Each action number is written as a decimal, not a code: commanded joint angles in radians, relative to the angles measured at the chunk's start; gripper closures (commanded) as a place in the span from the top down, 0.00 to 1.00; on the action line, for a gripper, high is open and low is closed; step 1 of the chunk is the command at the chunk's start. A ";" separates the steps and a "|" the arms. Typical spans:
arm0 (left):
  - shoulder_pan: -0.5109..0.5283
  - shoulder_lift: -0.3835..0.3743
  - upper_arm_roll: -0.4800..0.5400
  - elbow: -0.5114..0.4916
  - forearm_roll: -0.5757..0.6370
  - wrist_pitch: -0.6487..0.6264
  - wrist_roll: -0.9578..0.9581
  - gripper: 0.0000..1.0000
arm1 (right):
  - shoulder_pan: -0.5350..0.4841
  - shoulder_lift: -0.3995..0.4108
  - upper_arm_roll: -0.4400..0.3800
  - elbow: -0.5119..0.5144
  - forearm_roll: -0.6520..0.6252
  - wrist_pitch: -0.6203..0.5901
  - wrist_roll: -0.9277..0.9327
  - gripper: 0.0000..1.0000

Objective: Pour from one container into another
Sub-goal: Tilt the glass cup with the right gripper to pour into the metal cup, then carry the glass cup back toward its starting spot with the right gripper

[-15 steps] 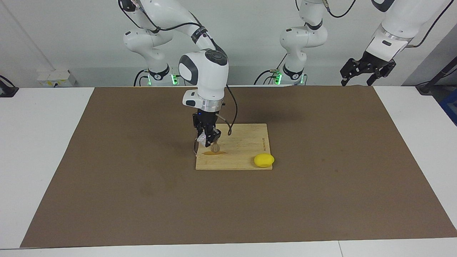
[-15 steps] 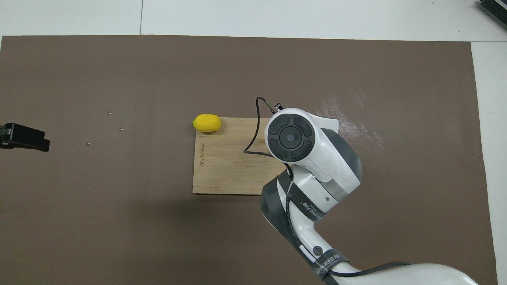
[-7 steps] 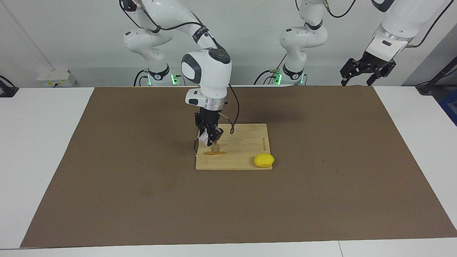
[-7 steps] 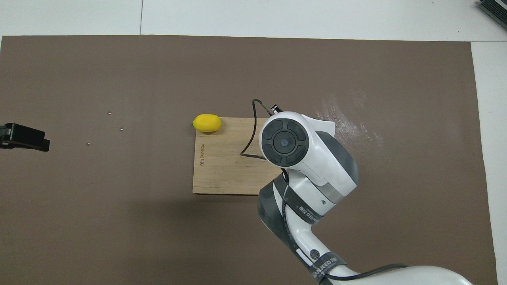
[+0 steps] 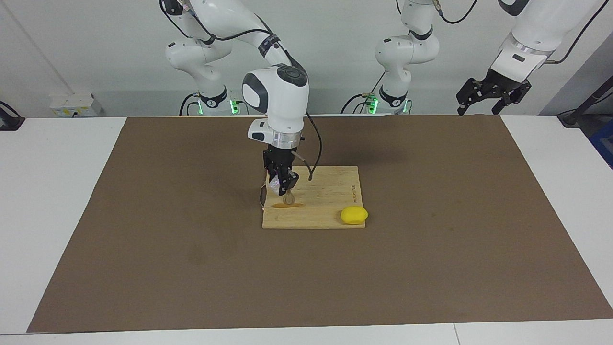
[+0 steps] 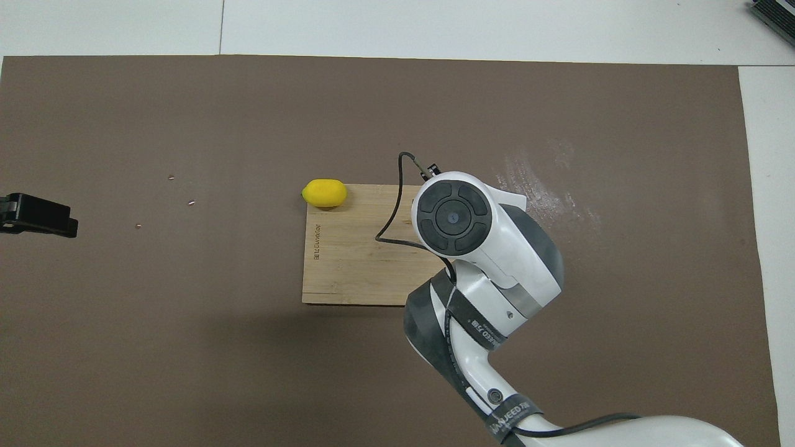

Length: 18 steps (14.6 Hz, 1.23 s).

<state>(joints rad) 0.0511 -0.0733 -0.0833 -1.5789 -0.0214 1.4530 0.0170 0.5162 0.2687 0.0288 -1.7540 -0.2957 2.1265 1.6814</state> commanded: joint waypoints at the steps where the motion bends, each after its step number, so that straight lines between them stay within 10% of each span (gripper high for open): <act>1: -0.011 -0.026 0.010 -0.027 -0.009 -0.006 0.001 1.00 | -0.022 -0.016 0.006 -0.016 0.023 0.027 0.020 0.00; 18: -0.011 -0.026 0.010 -0.027 -0.009 -0.006 0.001 1.00 | -0.125 -0.016 0.006 -0.019 0.337 0.021 0.008 0.00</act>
<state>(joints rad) 0.0511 -0.0733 -0.0834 -1.5789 -0.0214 1.4529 0.0170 0.4254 0.2683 0.0251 -1.7542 -0.0085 2.1381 1.6820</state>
